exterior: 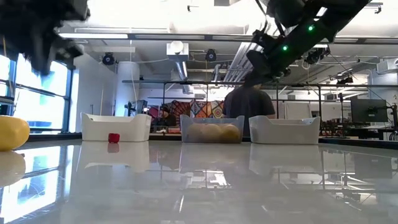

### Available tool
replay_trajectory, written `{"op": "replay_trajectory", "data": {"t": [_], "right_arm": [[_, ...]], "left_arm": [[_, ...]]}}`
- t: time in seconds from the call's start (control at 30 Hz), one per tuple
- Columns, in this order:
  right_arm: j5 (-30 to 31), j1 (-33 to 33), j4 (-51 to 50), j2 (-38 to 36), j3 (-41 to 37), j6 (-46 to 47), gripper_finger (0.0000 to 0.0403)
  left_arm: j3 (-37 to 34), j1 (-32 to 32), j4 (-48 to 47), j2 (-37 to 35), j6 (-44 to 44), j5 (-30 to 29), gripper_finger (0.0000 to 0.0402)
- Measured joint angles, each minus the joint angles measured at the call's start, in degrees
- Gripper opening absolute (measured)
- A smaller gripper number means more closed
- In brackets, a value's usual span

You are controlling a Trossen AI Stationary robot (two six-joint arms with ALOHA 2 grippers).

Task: Sort produce into baskets
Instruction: Put the lemon into the black bin

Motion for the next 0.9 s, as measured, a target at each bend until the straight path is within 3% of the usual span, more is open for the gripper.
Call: {"op": "replay_trajectory", "data": {"t": [0.37,0.5,0.67,0.9], "right_arm": [[0.6,1.6,-1.7,-0.2,0.0,0.1,0.0000],[0.6,1.6,-2.5,-0.2,0.0,0.2,0.0000],[0.6,1.6,-2.7,-0.2,0.0,0.2,0.0000],[0.6,1.6,-3.5,-0.2,0.0,0.5,0.0000]], "left_arm": [[0.0,-5.8,-2.7,12.4,-3.3,1.2,0.0223],[0.0,-7.0,-4.7,15.7,-3.3,0.4,0.0272],[0.0,-7.5,-8.0,19.4,-1.8,-3.1,0.0294],[0.0,-8.5,-8.3,23.3,-1.2,-5.4,0.0281]]}}
